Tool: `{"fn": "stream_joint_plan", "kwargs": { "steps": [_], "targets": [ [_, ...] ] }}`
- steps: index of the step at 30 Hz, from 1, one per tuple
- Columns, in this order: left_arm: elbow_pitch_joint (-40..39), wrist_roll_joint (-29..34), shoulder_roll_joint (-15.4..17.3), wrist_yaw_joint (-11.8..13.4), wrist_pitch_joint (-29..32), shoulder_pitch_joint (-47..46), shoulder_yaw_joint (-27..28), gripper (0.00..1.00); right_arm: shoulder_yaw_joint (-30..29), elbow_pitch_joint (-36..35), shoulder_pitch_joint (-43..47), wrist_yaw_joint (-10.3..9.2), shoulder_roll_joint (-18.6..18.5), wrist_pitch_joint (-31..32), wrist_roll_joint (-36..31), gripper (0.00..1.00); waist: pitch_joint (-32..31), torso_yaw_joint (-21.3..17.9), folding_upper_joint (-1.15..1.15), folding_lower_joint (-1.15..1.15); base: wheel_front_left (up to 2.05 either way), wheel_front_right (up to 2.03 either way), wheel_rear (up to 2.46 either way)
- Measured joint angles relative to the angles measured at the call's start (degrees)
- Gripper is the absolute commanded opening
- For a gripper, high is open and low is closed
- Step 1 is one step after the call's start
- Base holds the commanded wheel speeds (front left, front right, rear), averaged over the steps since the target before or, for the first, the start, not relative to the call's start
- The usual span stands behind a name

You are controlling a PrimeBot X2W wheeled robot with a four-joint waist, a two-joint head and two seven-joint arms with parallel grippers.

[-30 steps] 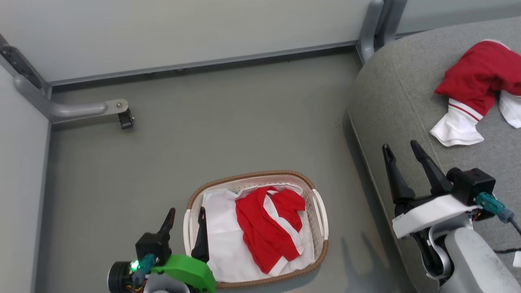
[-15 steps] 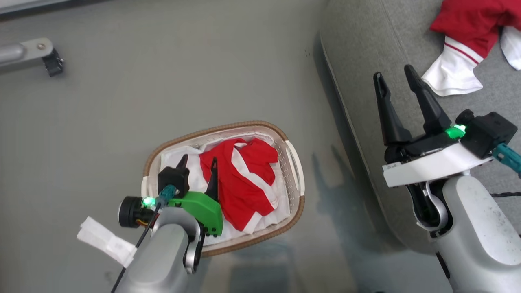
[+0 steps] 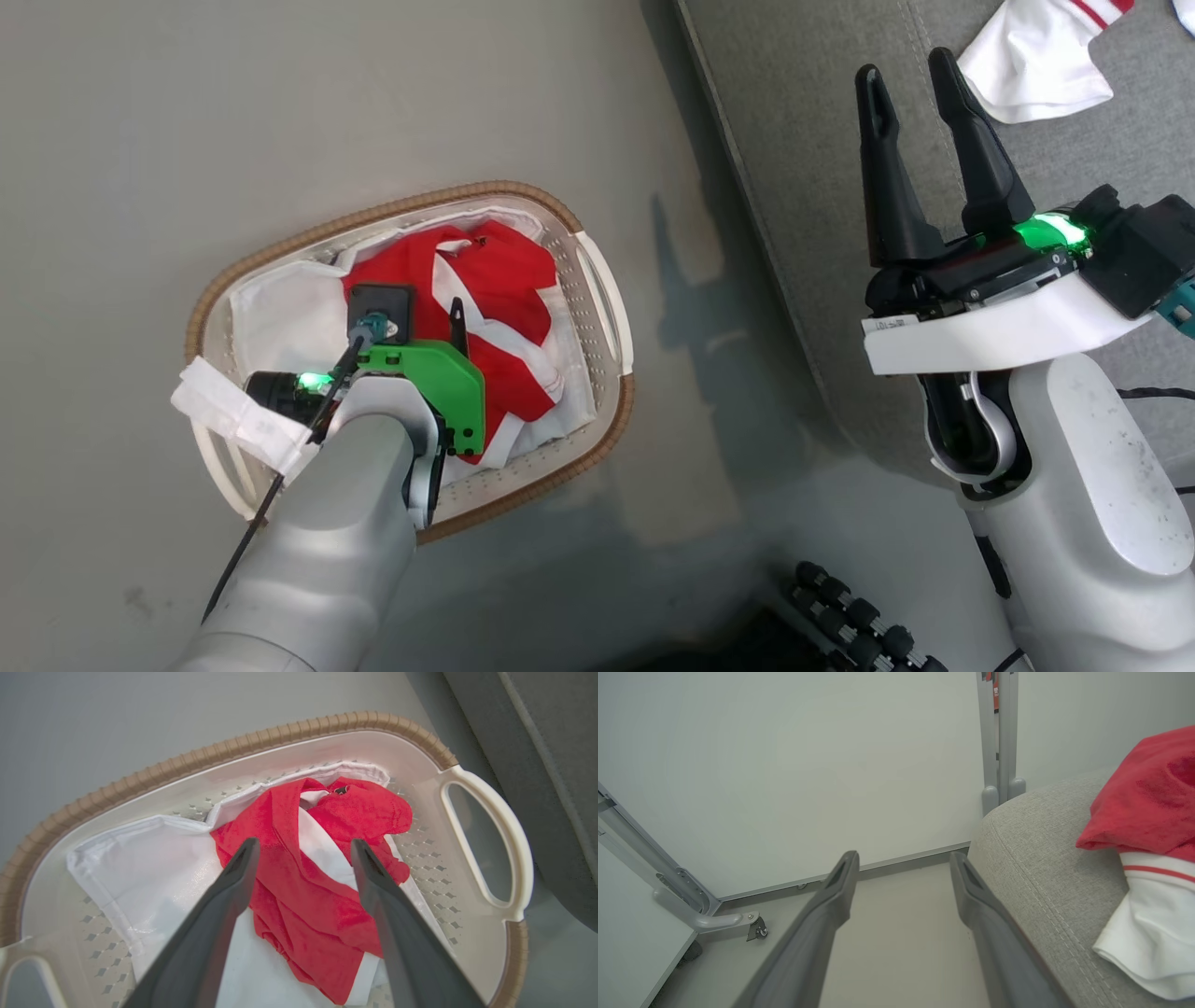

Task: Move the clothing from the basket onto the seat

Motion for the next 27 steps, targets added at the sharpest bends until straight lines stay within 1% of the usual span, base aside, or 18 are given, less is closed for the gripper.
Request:
{"fn": "stream_joint_plan", "kwargs": {
  "steps": [6,11,13,17,20,27],
  "targets": [
    [3.6,-4.8,0.0,1.8,3.1,-3.8,-1.7,1.0,0.8,-0.3,-1.0,0.0,1.1,0.0,0.6,1.0,4.7,-2.5,0.0,0.0,0.0,0.0,0.0],
    [5.6,-6.5,0.0,2.3,4.2,-6.7,-3.0,1.0,1.4,-1.2,-1.9,0.0,1.9,0.0,0.9,1.0,7.9,-4.6,0.0,0.0,0.0,0.0,0.0],
    [6.9,-7.0,0.0,3.1,4.5,-7.7,-3.4,1.0,2.2,-1.7,-2.3,0.0,2.1,0.0,1.2,1.0,9.1,-5.4,0.0,0.0,0.0,0.0,0.0],
    [9.7,-6.9,0.1,5.5,5.4,-9.7,-4.3,1.0,2.6,-2.6,-3.5,0.0,2.4,0.0,1.3,1.0,11.0,-7.0,0.0,0.0,0.0,0.0,0.0],
    [11.1,-5.5,0.0,7.3,6.7,-10.5,-5.9,1.0,2.1,-3.0,-3.6,0.0,2.5,0.0,1.3,1.0,12.2,-7.8,0.0,0.0,0.0,0.0,0.0],
    [12.3,-1.7,0.7,9.1,12.1,-11.8,-10.5,1.0,2.2,-3.2,-3.2,0.0,2.7,0.0,1.2,1.0,13.6,-8.1,0.0,0.0,0.0,0.0,0.0]
  ]
}}
